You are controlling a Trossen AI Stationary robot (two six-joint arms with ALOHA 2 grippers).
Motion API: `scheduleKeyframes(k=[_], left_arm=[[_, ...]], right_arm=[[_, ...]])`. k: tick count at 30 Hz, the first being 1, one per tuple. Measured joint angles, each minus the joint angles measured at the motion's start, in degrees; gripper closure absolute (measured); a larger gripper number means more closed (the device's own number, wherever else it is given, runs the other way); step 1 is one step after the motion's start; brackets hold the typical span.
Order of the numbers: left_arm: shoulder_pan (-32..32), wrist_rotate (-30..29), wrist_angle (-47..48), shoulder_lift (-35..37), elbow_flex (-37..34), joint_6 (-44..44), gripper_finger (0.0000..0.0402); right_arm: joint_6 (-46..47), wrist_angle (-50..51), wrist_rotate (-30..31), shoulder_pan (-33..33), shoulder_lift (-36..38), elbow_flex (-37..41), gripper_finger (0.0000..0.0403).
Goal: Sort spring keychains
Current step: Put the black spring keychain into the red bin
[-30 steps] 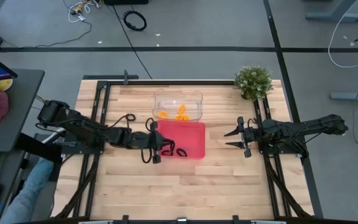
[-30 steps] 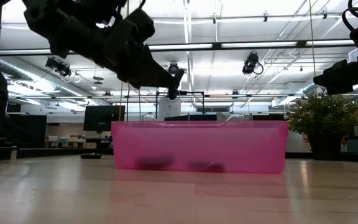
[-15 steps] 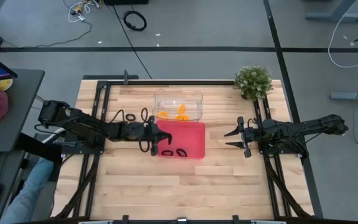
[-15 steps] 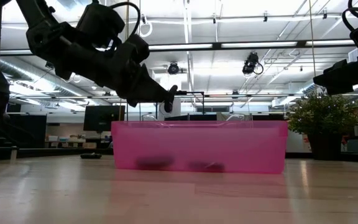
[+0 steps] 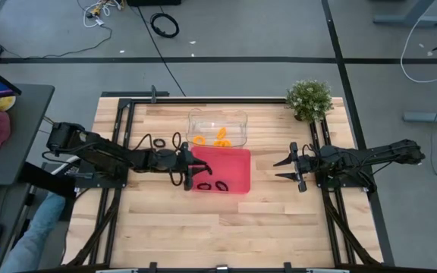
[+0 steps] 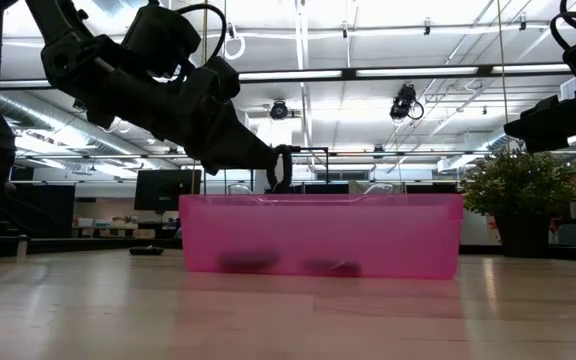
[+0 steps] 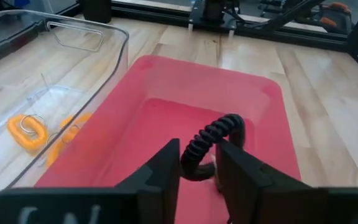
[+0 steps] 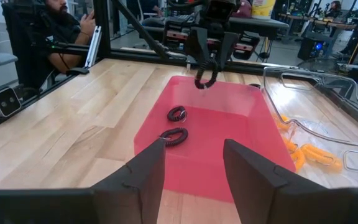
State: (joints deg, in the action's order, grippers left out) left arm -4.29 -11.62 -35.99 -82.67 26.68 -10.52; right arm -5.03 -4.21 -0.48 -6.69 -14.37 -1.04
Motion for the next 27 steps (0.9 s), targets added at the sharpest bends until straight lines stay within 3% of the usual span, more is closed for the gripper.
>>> scheduleKeyframes(k=[11,19,27], left_arm=[[0.01,-0.09,4.13,0.10,0.10,-0.84,0.0226],[0.00,-1.91,26.75,0.68,8.53,0.97,0.0223],[-0.09,-3.38,35.64,0.68,11.98,0.73,0.0223]], right_arm=[[-0.01,0.00,0.01,-0.01,-0.02,0.00,0.0237],[0.01,0.02,-0.01,-0.01,-0.02,0.00,0.0237],[0.01,0.00,-0.01,0.00,-0.02,0.00,0.0237]])
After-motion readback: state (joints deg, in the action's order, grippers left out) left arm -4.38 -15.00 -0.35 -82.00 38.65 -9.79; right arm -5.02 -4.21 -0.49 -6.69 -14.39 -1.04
